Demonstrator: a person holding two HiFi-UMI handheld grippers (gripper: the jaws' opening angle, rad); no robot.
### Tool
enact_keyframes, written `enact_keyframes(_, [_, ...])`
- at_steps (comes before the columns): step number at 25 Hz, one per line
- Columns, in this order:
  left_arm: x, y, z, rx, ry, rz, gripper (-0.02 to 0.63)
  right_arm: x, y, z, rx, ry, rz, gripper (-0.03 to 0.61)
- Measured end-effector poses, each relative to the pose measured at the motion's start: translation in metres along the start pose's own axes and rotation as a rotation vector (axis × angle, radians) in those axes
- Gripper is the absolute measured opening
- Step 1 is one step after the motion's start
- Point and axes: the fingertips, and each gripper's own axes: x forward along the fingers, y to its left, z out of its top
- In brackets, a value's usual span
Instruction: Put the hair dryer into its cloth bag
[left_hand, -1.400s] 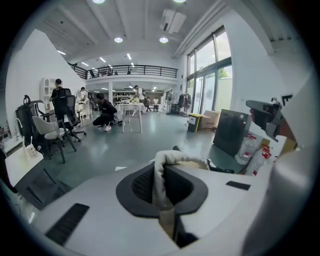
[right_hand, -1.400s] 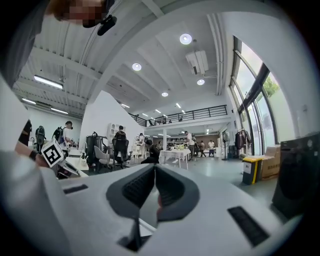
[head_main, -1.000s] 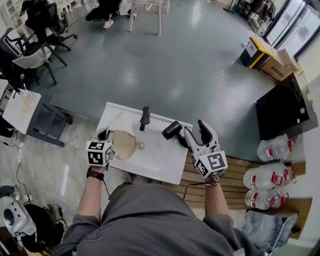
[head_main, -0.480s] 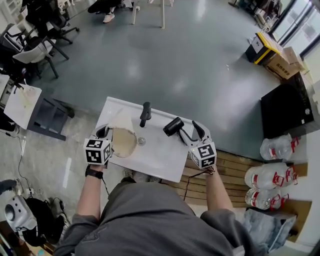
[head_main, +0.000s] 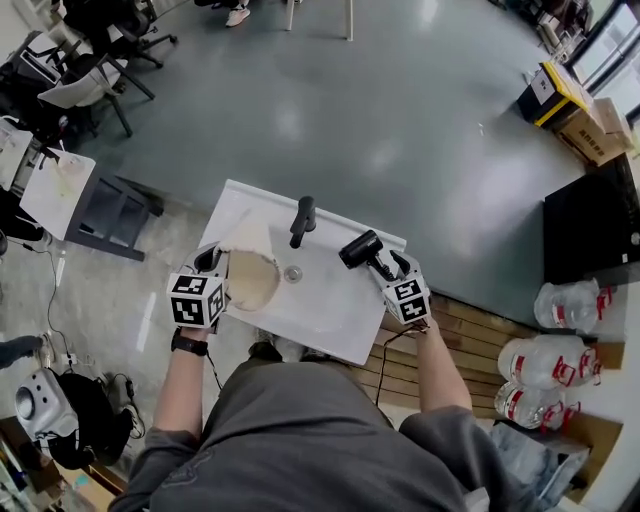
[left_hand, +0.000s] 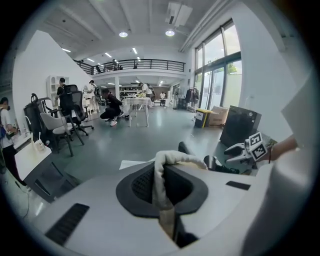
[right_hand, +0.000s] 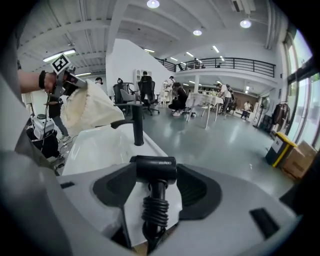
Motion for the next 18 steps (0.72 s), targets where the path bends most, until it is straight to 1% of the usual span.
enact_keyframes(7, [-0.001, 0.002, -0.004, -0.004, 0.027, 0.031, 0.006, 0.033, -0.007, -0.052, -0.006, 0.148, 0.032, 0.241])
enact_keyframes(14, [-0.001, 0.010, -0.007, -0.005, 0.050, 0.045, 0.006, 0.053, 0.003, -0.069, 0.013, 0.238, 0.087, 0.241])
enact_keyframes(18, [0.001, 0.014, -0.011, -0.004, 0.063, 0.047, 0.006, 0.061, 0.004, -0.076, 0.027, 0.292, 0.083, 0.241])
